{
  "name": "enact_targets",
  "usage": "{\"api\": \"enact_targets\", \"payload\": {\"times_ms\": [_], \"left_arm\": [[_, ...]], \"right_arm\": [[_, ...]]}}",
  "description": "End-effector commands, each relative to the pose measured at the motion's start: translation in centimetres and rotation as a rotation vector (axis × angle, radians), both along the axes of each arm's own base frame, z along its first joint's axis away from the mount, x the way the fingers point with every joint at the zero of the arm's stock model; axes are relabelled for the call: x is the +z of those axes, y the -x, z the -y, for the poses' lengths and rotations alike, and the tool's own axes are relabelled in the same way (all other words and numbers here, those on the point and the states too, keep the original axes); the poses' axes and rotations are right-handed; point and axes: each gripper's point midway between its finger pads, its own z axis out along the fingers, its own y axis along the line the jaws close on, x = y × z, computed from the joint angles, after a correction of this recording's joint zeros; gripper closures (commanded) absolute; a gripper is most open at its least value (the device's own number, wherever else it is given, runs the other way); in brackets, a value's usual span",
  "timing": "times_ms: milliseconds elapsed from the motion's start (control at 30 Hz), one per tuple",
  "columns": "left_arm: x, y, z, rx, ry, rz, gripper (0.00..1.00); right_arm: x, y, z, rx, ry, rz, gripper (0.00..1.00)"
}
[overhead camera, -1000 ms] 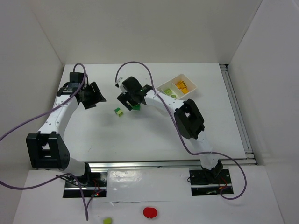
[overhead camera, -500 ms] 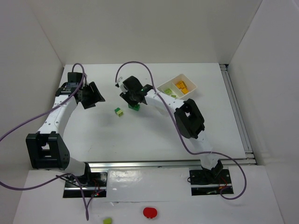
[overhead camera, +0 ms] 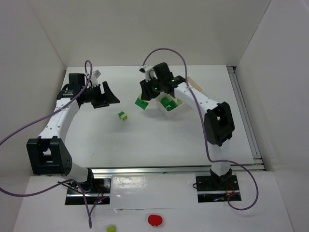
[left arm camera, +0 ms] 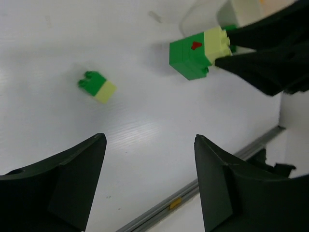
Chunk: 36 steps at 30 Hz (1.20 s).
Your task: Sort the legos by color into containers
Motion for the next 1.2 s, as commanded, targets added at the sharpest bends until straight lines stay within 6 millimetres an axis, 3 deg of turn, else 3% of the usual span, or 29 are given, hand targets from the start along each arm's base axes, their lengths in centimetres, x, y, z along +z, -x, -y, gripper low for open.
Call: {"api": "enact_targets", "payload": {"times_ms": [0,133,400,600,900,1167], "left_arm": [[4.5,0.8,4.4,-0.312,0.139,0.197,0.17],[4.4,2.7,8.1,-0.49,0.195,0.221,0.17],[5.7,4.9,11.6,-0.684,0.226,0.303,0.13],[5.2,4.7,12.0,-0.687,0.166,0.316,0.13],[5.5,6.4,14.1,-0.799,0.266,0.304,0.13],[5.7,7.1,14.8,-0.839,0.326,0.287,0.24]], "right_arm": [[8.1,2.7,0.2,0.139,-0.266,-0.037,0.65],[9.7,5.7,0.9,0.245,-0.348,-0.139,0.66],[10.6,9.2,1.8,0.392,-0.414,-0.269,0.7],[10.8,10.3,2.3,0.429,-0.424,-0.314,0.7],[11.3,11.6,2.3,0.476,-0.464,-0.35,0.7],[11.5,12.4,1.3,0.506,-0.47,-0.366,0.7]]}}
